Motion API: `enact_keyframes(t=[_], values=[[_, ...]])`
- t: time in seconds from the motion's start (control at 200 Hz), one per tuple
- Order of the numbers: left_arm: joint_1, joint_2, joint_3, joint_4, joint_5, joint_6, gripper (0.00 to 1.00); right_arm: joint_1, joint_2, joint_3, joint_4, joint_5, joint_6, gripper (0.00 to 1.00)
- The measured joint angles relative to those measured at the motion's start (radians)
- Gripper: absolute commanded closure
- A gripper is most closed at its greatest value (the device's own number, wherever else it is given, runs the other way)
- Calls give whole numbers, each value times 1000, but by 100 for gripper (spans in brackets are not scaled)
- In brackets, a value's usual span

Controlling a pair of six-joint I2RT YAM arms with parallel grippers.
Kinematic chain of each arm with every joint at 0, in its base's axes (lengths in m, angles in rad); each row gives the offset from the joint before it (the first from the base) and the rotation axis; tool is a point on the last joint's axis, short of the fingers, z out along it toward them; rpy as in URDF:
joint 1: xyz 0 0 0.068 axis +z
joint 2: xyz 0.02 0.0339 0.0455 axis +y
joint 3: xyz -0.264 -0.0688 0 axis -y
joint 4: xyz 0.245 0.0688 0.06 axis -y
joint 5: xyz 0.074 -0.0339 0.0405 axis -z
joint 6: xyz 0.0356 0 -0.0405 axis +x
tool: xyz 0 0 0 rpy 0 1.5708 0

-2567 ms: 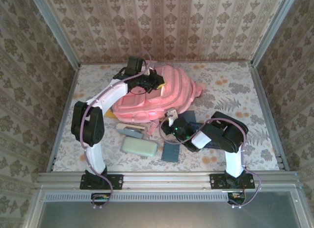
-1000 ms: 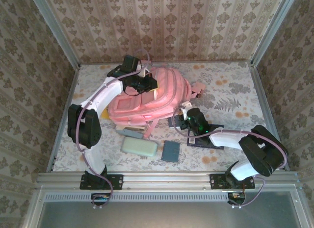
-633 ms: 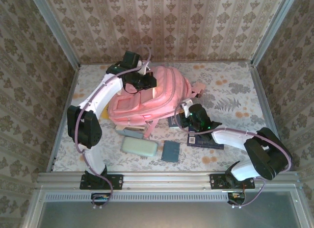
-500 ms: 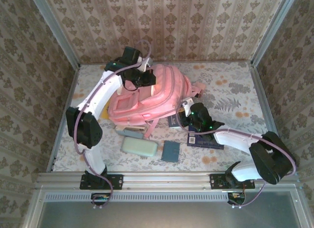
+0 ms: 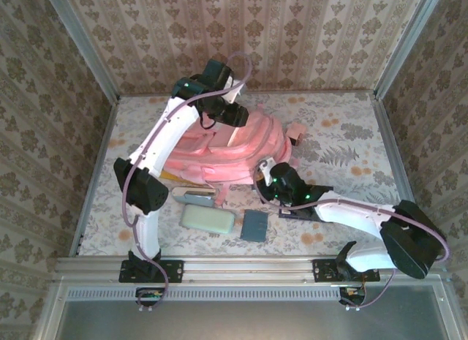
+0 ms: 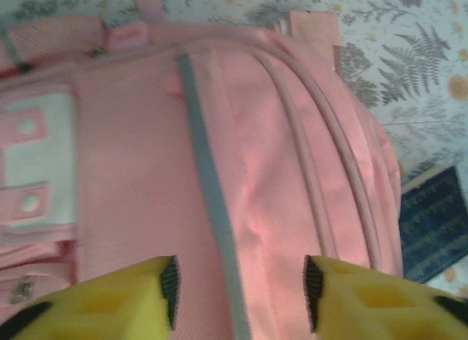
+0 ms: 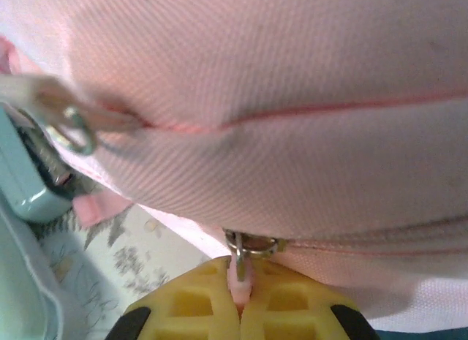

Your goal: Pack the student bag

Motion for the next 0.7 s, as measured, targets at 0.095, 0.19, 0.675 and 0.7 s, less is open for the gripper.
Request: enact_keyframes(t=[0.095,0.19,0.675,0.7], values=[[8,-15,-28,23,-37,-35,39,62,75,42,-30,23,62,100],[39,-109,-203,95,-36,-111,39,93,152,121,-73,38,132,100],[408,-911,-1198,486,169,-735,20,137,402,573,-188,-15,274,100],[412,-932,-1250,505,176,-776,18,138,409,585,-188,-21,278,100]])
